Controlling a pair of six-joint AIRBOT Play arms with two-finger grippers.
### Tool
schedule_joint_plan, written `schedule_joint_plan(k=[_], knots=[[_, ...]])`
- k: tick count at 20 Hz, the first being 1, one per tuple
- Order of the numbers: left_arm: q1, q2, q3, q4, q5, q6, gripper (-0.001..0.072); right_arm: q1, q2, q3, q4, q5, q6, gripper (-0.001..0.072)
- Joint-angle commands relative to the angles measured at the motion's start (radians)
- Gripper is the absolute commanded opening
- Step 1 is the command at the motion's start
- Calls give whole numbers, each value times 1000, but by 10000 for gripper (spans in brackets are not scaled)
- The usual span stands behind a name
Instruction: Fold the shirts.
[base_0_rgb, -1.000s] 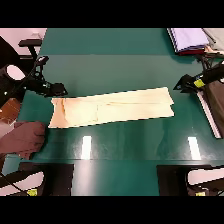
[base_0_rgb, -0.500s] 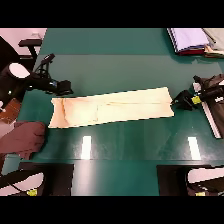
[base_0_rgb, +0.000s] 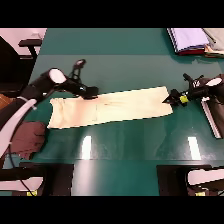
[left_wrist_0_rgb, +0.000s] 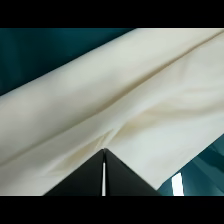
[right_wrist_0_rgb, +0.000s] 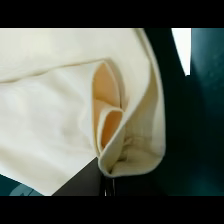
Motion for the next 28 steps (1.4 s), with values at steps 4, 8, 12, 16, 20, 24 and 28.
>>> schedule_joint_plan(k=[4,8,12,16,20,24,28], knots=[[-151,-235,179,-3,8,-31,28,42,197,168,44,121,6,19],[-180,-327,279,-9,-19,-53,27,137,278,335,94,136,59,19],[-198,-361,326,-18,-14,-62,27,266,288,450,94,139,92,19],[-202,-361,326,-16,-3,-78,27,388,288,475,94,105,100,19],[-158,-317,365,24,-79,-76,27,471,286,475,94,43,99,19],[10,-109,374,150,-145,-82,28,578,264,475,95,3,98,19],[227,150,374,218,-167,-75,28,794,158,477,159,-161,41,20]])
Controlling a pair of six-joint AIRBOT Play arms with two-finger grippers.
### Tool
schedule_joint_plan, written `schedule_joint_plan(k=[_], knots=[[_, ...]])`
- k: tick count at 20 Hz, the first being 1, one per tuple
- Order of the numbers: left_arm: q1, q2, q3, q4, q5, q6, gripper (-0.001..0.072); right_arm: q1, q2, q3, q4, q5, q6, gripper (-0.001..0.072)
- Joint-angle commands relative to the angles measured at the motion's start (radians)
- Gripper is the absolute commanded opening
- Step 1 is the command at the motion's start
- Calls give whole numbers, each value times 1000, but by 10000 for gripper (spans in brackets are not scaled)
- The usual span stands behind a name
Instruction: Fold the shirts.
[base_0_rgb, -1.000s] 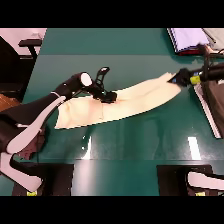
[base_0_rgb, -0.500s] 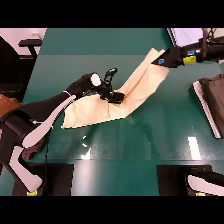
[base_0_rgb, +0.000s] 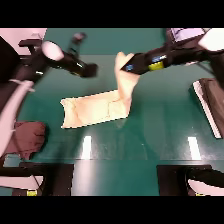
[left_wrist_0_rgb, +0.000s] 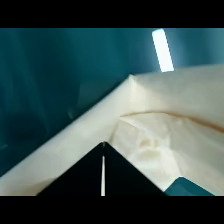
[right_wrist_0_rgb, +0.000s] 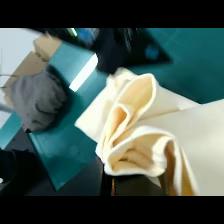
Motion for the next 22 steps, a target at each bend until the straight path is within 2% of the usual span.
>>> schedule_joint_plan(k=[1,3,4,5,6,10,13,16,18,19,20,22], knots=[[172,213,3,86,-25,4,28,190,-117,21,95,-156,-80,20],[242,296,3,104,-28,4,28,289,-249,120,94,-173,-88,28],[267,325,3,108,-34,4,28,329,-311,177,74,-166,-88,165],[288,346,3,110,-43,4,28,354,-357,220,60,-156,-88,421],[301,357,3,111,-55,4,28,368,-392,259,32,-130,-87,550],[309,360,1,123,-121,17,29,303,-423,303,-83,71,-54,549],[309,360,1,123,-138,31,28,167,-384,206,-103,155,-31,548],[309,360,1,122,-168,33,28,-2,-277,-31,-105,121,-9,547],[309,359,1,118,-167,33,28,-111,-203,-213,-102,37,9,551],[308,359,1,115,-167,33,28,-153,-177,-296,-97,-13,18,578],[301,359,0,116,-164,33,28,-192,-162,-369,-83,-58,26,681],[281,357,-13,111,-143,32,28,-236,-175,-451,-12,-98,24,692]])
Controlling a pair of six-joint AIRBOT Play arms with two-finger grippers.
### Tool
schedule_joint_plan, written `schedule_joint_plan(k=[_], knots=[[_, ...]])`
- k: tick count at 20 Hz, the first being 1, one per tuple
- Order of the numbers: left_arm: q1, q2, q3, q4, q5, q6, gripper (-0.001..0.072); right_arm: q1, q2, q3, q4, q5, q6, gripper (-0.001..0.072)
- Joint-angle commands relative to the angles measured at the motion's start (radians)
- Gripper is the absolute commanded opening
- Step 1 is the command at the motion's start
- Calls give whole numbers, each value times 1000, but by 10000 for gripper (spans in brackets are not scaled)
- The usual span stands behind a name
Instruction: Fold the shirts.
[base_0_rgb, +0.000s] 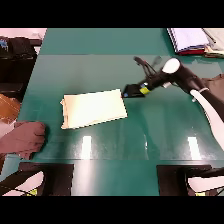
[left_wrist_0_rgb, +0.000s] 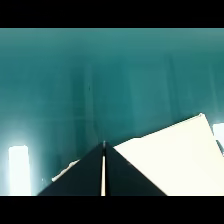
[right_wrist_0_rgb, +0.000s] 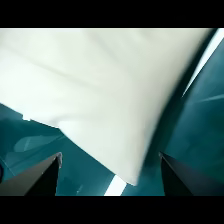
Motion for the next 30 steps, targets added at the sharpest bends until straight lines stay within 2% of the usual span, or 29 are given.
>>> schedule_joint_plan(k=[1,4,9,10,11,12,13,14,15,16,18,20,24,30], knots=[[-35,-1,-20,-6,28,0,28,-96,10,-177,98,-106,6,691],[-88,-1,-57,-6,69,0,28,-59,-74,-145,173,-107,-32,690],[-137,-1,-87,-19,93,-1,28,83,-249,51,211,-63,-34,673],[-137,-1,-87,-25,94,-2,28,106,-284,88,237,-32,-34,628],[-137,-1,-87,-27,93,-2,28,129,-320,127,257,-6,-34,549],[-137,-1,-87,-28,93,-2,28,147,-346,161,264,8,-34,427],[-137,-1,-87,-32,92,-2,28,160,-362,192,263,12,-34,247],[-137,-1,-87,-37,93,-3,27,166,-368,216,262,11,-37,119],[-137,-1,-88,-46,93,-10,27,163,-365,238,261,6,-47,45],[-138,-1,-88,-60,93,-10,26,151,-358,264,256,8,-48,20],[-177,-1,-88,-58,94,-10,26,103,-311,315,182,3,-37,20],[-235,-1,-88,-57,104,-10,27,25,-237,365,35,-2,27,20],[-344,-1,-88,-57,151,-9,28,-222,-84,425,-202,47,106,20],[-422,-1,-88,-59,165,-10,28,-670,55,425,-234,67,108,20]])
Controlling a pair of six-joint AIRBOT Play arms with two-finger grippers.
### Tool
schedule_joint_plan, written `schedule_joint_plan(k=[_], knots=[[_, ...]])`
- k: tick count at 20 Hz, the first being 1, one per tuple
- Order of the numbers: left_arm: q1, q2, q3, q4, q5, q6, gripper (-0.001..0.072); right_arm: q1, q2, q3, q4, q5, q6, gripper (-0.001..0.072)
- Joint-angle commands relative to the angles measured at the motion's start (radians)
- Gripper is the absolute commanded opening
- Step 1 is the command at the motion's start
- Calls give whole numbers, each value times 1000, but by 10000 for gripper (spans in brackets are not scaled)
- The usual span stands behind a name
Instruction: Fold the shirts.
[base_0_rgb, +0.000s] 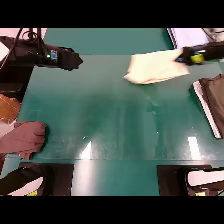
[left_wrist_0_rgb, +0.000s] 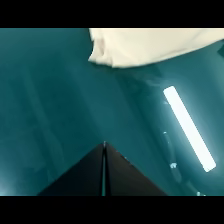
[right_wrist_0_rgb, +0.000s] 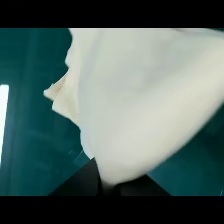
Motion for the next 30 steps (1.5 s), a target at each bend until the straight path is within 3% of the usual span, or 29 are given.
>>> schedule_joint_plan(k=[1,8,17,21,27,30], knots=[[-41,0,0,-1,10,-1,28,-256,64,7,-39,-2,10,20],[-46,0,0,-20,19,-27,28,-498,64,15,-30,-116,6,20],[-46,0,0,-19,21,-18,28,-518,74,305,-35,14,-15,20],[-46,0,0,-19,21,-18,28,-585,172,158,-58,50,-16,20],[-46,0,0,-19,21,9,29,-715,319,-119,-357,161,-16,20],[-46,0,0,-19,15,19,28,-784,382,-285,-436,167,-16,29]])
